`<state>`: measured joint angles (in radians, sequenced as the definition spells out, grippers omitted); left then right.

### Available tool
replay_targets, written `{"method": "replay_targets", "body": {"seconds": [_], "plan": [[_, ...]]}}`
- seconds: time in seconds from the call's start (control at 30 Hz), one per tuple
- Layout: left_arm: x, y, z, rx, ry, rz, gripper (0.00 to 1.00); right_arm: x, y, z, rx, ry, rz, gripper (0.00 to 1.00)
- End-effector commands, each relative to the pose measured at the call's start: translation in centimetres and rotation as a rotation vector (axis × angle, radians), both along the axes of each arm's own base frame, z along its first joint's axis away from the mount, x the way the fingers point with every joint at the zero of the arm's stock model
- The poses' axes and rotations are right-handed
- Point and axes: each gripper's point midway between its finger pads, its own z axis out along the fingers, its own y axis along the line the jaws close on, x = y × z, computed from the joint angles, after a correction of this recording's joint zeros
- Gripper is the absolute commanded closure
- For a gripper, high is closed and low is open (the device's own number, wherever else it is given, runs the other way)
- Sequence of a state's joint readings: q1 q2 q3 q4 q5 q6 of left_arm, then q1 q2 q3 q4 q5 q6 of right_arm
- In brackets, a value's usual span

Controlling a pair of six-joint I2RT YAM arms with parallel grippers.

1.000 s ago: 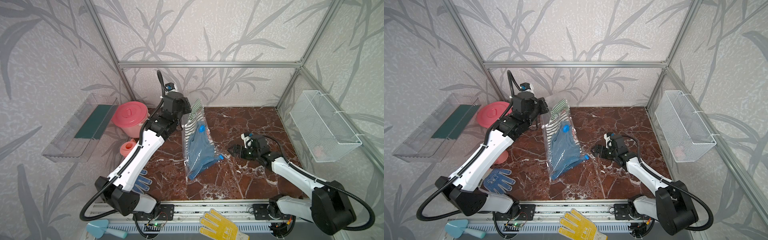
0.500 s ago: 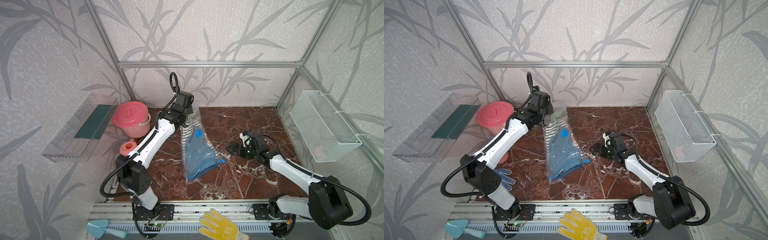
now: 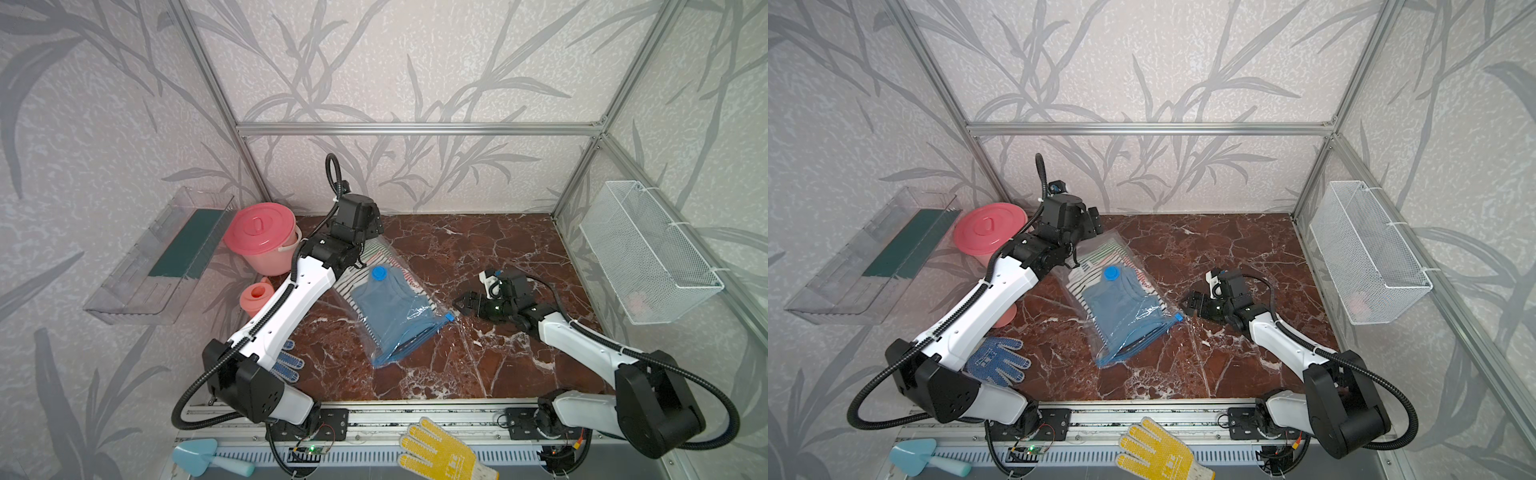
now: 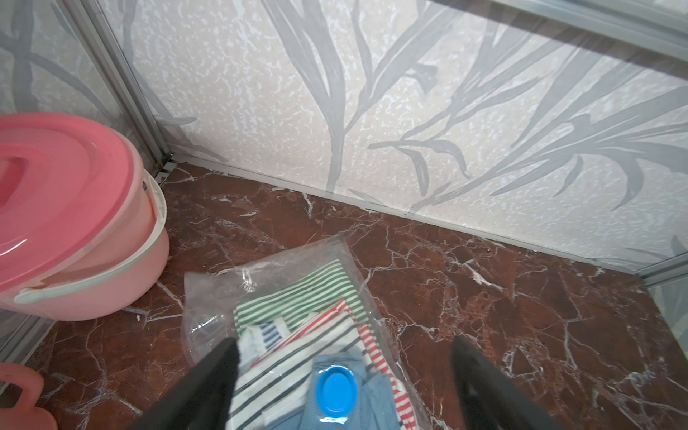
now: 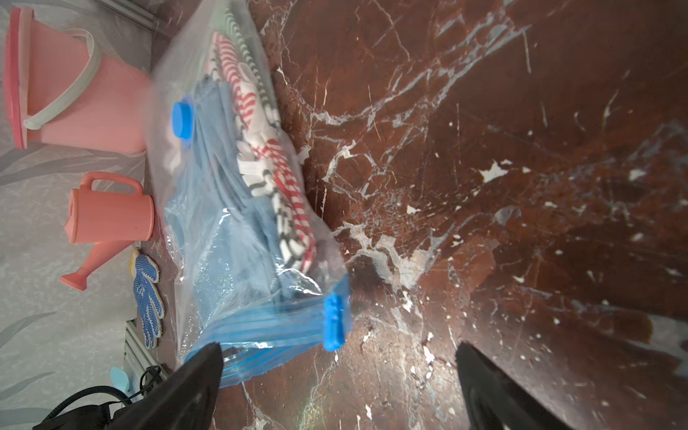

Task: Take the tank top out of the vacuum bag
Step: Adjust the vacuum bag at the center of the board, then open the vacuum bag at the center of the board.

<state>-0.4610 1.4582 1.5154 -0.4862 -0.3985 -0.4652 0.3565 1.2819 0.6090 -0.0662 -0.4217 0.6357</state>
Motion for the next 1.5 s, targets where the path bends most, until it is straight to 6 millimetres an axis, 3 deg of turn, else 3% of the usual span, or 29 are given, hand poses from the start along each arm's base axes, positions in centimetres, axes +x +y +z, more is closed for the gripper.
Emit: {"method": "replay_targets", "body": {"seconds": [0.0,0.17,0.4,0.6,0.7,0.87,1.0,1.47], "plan": [[-1.0,-0.2,-1.7,0.050,0.048,-0.026,0.01,-0.7,0.3,-1.0,0.036,0.041,-0.016,0.03],[-2.2,-1.3,-4.7,0.048,0.103,-0.099,0.01,-1.4,1.6,-1.8,0.045,0.061,0.002,0.03],[-4.5,-2.5,-10.5,0.026,0.214,-0.189,0.01,-1.5,6.3,-3.4,0.132,0.093,0.047,0.06],[-6.4,-2.5,-12.0,0.019,0.237,-0.209,0.01,-0.9,9.2,-5.5,0.211,0.129,0.032,0.16],[-7.0,-1.8,-12.3,0.034,0.246,-0.192,0.01,-0.3,10.1,-6.3,0.247,0.142,0.022,0.33],[-7.7,-1.7,-12.9,0.025,0.251,-0.196,0.01,1.0,11.0,-6.6,0.265,0.136,0.023,0.71],[-8.0,-1.8,-13.3,0.021,0.264,-0.207,0.01,2.5,11.6,-6.0,0.244,0.118,0.032,0.90],[-9.7,-4.2,-15.8,0.038,0.329,-0.339,0.01,9.5,10.1,-3.7,0.219,0.049,0.010,0.94]]}}
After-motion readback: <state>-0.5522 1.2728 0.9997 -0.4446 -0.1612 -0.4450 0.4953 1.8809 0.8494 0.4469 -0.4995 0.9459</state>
